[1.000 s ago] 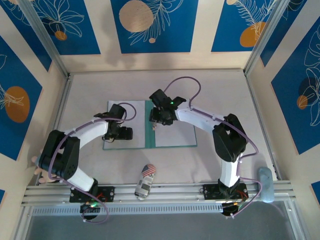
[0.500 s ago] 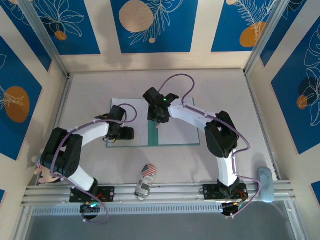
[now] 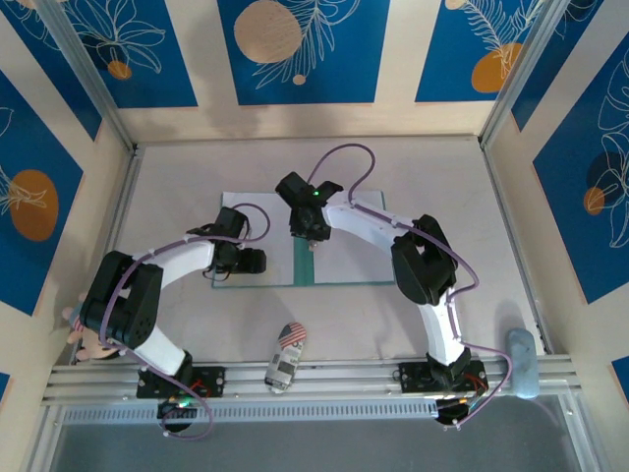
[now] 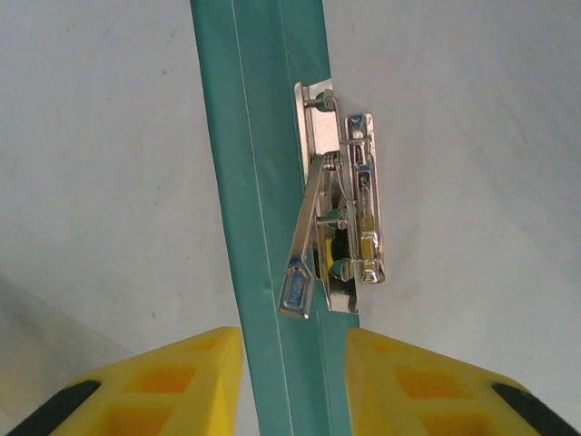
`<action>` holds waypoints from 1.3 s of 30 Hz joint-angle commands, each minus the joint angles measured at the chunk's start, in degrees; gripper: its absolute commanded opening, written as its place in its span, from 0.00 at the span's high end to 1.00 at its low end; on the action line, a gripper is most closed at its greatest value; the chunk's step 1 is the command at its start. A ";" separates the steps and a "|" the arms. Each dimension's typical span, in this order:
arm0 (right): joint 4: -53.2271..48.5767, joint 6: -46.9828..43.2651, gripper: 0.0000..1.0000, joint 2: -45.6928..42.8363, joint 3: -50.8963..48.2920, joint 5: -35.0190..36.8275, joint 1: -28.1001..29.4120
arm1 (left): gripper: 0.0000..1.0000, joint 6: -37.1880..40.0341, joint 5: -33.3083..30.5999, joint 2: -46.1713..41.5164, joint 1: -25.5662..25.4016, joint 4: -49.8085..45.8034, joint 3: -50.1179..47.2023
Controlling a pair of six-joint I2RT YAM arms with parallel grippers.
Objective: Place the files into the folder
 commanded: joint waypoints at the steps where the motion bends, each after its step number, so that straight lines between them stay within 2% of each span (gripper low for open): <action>1: -2.37 0.59 0.65 1.52 2.33 1.39 0.10 | 0.23 0.27 3.52 3.02 0.51 -0.53 -2.09; 10: -2.32 -0.88 0.74 3.89 4.68 -0.07 -0.68 | 0.23 0.04 3.79 3.46 0.51 -0.10 -2.35; 17: -2.80 -1.19 0.74 4.13 4.74 0.59 -1.04 | 0.23 0.02 3.69 3.64 0.51 0.06 -2.35; 28: -5.27 -2.36 0.66 4.40 6.38 3.41 -0.87 | 0.23 0.04 3.79 4.35 0.49 0.00 -2.18; 39: -5.04 -2.61 0.72 5.06 6.03 2.74 -1.83 | 0.23 0.14 3.96 4.75 0.51 0.03 -2.00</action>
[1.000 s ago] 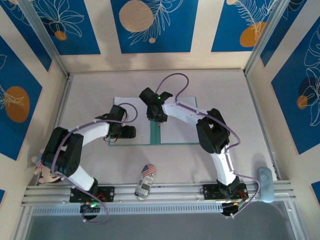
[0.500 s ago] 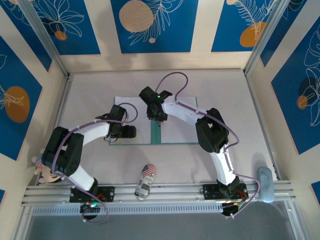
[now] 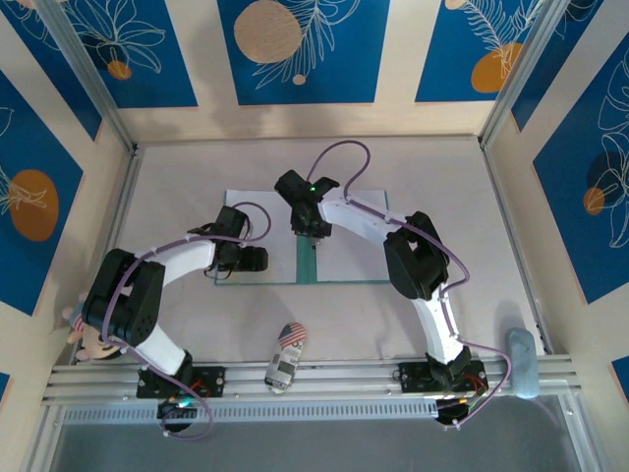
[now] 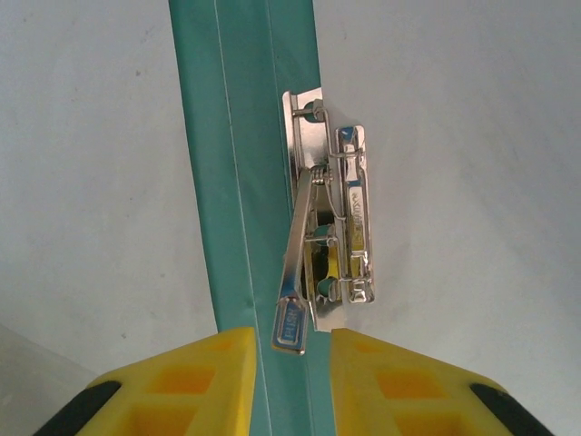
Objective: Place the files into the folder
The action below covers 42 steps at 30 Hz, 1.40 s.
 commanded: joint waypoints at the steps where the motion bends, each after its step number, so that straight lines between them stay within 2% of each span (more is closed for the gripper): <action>1: -1.11 -0.38 0.73 1.39 1.66 0.65 -0.60 | 0.23 0.19 3.09 3.94 0.45 -2.54 -2.00; 19: -0.60 -1.24 0.83 1.93 1.74 -1.15 -1.10 | 0.23 0.23 3.09 4.99 0.45 -2.94 -1.47; 22: -0.99 -1.62 0.80 2.17 2.31 -1.23 -1.19 | 0.23 0.27 3.02 5.17 0.45 -3.00 -1.30; 25: -1.60 -1.84 0.70 2.28 2.94 -1.11 -1.19 | 0.23 0.23 3.09 5.37 0.44 -3.16 -1.21; 27: -1.92 -1.99 0.68 2.15 3.15 -0.84 -1.15 | 0.23 0.23 3.01 5.44 0.45 -3.07 -1.21; 42: -2.60 -2.52 0.80 2.11 3.50 -0.34 -1.28 | 0.23 0.27 3.07 6.02 0.46 -3.23 -0.92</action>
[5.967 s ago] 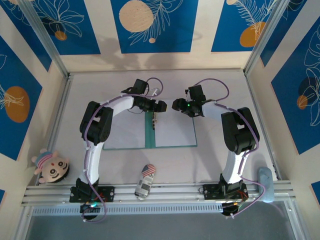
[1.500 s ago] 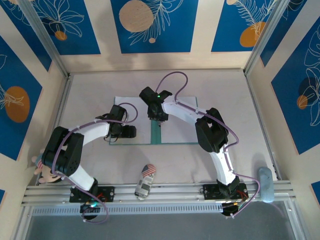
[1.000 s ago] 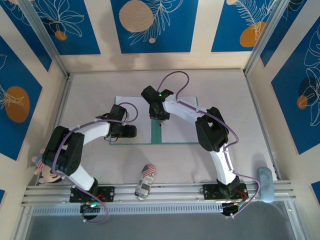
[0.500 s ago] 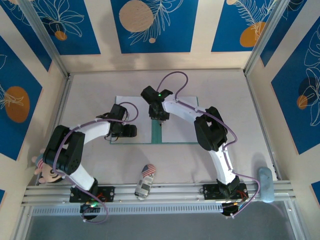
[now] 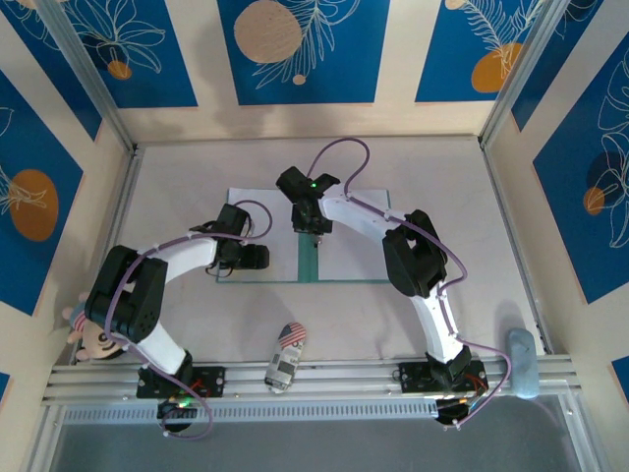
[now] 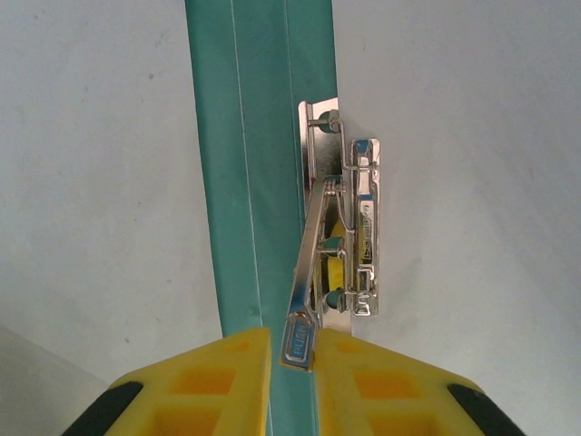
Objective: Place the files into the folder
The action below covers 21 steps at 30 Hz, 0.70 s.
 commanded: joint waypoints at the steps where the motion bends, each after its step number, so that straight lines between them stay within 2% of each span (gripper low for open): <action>1: -1.65 -0.37 0.80 0.60 1.38 0.40 -0.36 | 0.23 0.30 2.89 4.59 0.40 -3.58 -2.26; 21: -4.02 -0.71 0.90 0.30 -0.46 2.96 -0.42 | 0.23 0.03 2.36 5.28 0.62 -4.29 -1.75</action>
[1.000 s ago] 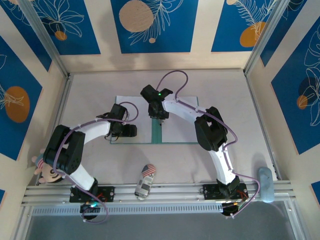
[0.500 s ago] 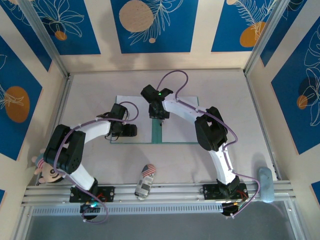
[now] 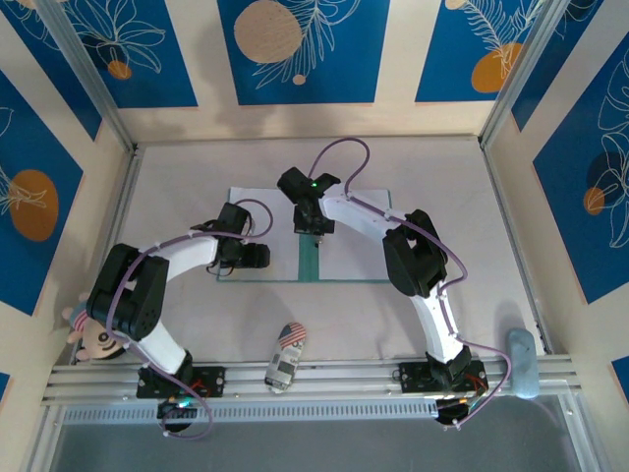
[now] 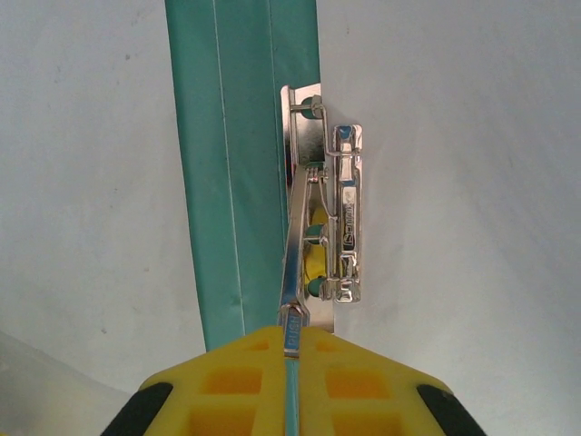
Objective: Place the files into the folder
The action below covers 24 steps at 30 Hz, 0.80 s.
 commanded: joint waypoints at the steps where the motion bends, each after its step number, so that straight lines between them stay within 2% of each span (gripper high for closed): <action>1: -2.25 -0.05 0.90 0.19 -0.76 2.32 -0.16 | 0.23 0.03 2.36 4.45 0.69 -4.28 -2.55; 24: -0.43 0.22 0.93 -1.02 -6.70 2.69 -0.76 | 0.22 -0.06 2.27 5.09 0.94 -4.51 -2.25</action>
